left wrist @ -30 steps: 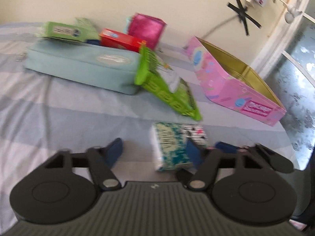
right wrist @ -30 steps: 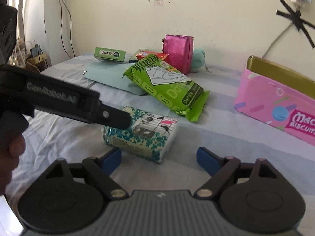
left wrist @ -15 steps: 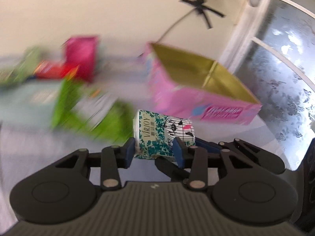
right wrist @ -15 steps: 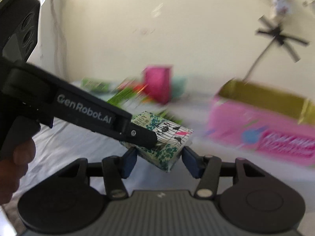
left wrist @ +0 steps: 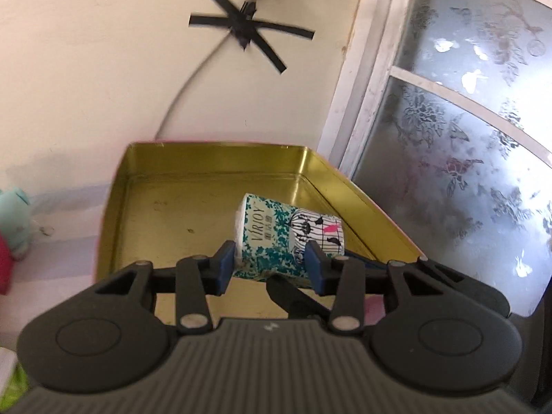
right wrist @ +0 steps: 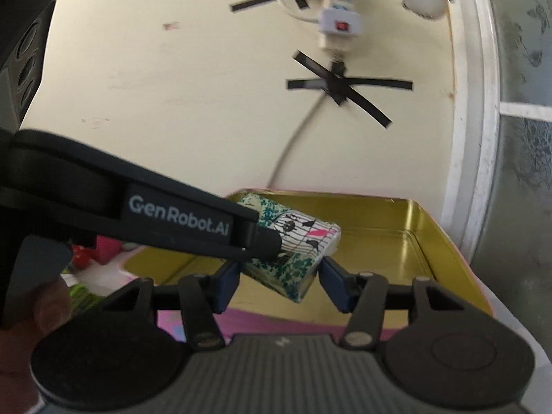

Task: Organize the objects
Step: 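Lower the tissue pack into the pink tin and open the left gripper, then move the left gripper back toward the green snack bag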

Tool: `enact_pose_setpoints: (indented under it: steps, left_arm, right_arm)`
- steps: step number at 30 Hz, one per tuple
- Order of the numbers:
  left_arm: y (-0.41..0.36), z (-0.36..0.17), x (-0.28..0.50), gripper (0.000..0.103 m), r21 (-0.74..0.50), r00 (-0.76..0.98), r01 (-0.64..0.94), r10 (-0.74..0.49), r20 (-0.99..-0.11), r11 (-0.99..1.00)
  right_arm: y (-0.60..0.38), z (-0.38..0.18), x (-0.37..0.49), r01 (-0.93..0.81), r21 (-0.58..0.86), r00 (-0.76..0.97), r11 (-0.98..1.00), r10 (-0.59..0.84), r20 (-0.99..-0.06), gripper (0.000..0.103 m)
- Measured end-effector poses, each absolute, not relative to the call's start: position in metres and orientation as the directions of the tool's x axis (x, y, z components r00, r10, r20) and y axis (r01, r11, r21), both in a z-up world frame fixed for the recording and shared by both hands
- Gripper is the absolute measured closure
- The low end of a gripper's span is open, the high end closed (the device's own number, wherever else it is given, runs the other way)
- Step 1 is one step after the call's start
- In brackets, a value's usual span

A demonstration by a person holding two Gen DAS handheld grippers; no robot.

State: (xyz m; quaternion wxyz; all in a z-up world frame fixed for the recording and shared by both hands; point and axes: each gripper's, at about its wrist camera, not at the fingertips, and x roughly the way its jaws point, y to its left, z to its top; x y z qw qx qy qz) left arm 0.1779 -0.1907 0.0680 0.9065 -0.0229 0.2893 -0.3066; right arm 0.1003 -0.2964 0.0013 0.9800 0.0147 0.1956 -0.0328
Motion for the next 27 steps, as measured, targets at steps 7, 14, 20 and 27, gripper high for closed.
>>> enact_pose_setpoints:
  steps: [7,14,20,27]
  left_arm:
    - [-0.193,0.056,0.178,0.051,-0.213,0.630,0.537,-0.556,-0.543,0.816]
    - [-0.153,0.085,0.136,0.049,-0.145,0.707,0.548,-0.549,-0.445,0.824]
    - [-0.083,0.079,0.098,0.048,-0.147,0.761,0.481,-0.494,-0.421,0.865]
    - [-0.009,0.043,0.064,0.047,-0.101,0.816,0.331,-0.339,-0.469,0.938]
  right_arm:
    - [-0.291,-0.005,0.095,0.110,0.000,0.925,0.994,-0.103,-0.366,0.031]
    - [-0.266,-0.002,0.062,0.097,0.043,0.953,0.994,-0.080,-0.293,0.029]
    - [-0.228,-0.004,0.032,0.027,0.071,0.968,0.997,-0.009,-0.249,0.028]
    - [-0.168,-0.018,0.027,-0.121,0.029,0.939,0.992,0.124,-0.320,0.030]
